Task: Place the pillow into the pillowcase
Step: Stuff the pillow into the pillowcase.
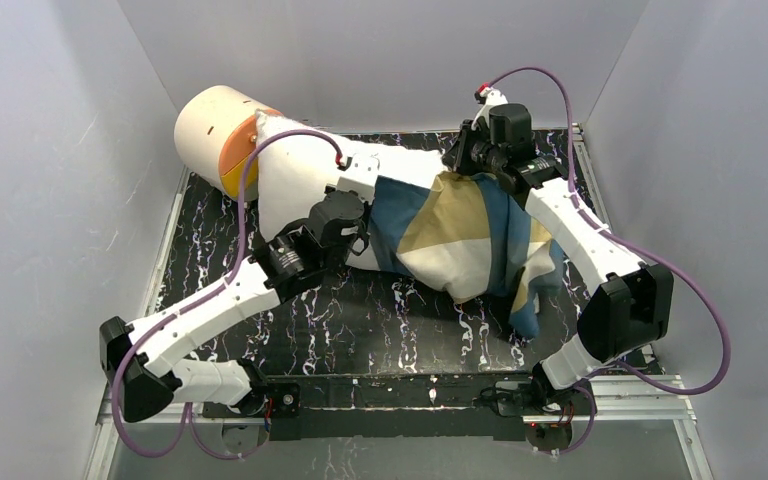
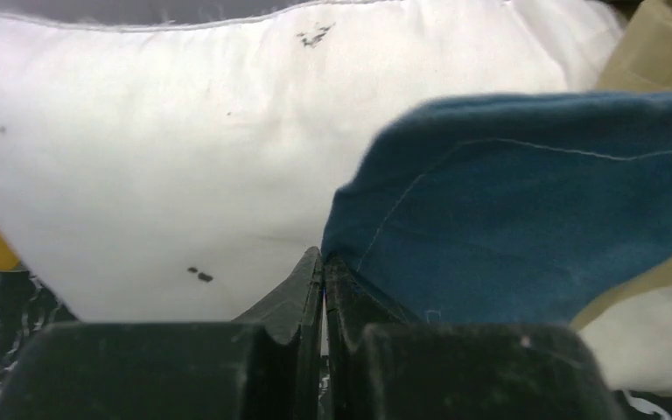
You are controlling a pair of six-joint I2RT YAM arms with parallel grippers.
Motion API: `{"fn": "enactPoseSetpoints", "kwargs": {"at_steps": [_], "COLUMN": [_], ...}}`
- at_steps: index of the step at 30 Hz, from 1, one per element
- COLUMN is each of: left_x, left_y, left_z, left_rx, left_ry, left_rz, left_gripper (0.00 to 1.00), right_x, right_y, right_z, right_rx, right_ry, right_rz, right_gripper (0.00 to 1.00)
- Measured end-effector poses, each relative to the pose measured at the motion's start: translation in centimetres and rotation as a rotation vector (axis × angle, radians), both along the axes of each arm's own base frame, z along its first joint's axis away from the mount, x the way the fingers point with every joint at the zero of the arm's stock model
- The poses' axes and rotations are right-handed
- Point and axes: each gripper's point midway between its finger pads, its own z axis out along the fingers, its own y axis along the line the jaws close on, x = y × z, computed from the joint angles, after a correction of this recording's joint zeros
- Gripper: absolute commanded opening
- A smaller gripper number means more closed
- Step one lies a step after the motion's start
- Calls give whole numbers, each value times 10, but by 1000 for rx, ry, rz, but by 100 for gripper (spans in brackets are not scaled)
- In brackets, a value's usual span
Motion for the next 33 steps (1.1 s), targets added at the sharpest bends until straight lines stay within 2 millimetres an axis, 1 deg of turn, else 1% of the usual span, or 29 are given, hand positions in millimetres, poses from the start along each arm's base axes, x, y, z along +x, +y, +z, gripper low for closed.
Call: {"fn": "enactPoseSetpoints", "kwargs": {"at_steps": [5,7,8,11,12,14,15,18,21,23,25,28,30,31,33], "left_x": [12,17,24,40,44,51,55,64,66,67,69,79,86,88,93], "left_y": [13,12,16,20,19,14,10,-9,-19,-21,-14,9,32,41,61], "left_z": [-7,-9,-10,-15,-17,-19,-20,-22,-23,-16,-8,3,2,-1,-11], "left_rx": [137,152,150,115,103,81,71,30,3,-24,-59,-110,-130,-134,-143], "left_ry": [-13,2,15,79,101,143,159,220,285,316,341,361,383,393,422], "left_rz": [36,31,44,38,32,21,14,-27,-50,-58,-48,2,60,82,133], "left_gripper": [0,0,0,0,0,4,9,35,56,63,66,67,68,69,71], "right_x": [-1,1,2,4,4,2,2,-1,-7,-15,-29,-49,-64,-70,-83], "right_y": [-1,-4,-5,-10,-10,-12,-13,-16,-23,-30,-37,-41,-41,-40,-37], "right_z": [-2,-3,-3,-4,-4,-1,2,15,27,35,41,52,60,61,62], "right_rx": [-11,-21,-26,-42,-46,-55,-53,-54,-70,-84,-88,-75,-45,-30,12], "right_ry": [5,2,0,-5,-6,0,5,11,24,33,43,52,53,59,78], "right_rz": [-8,-22,-29,-43,-44,-44,-46,-56,-78,-99,-105,-95,-74,-65,-42], "right_gripper": [1,1,6,27,34,45,50,61,65,65,65,64,62,60,59]}}
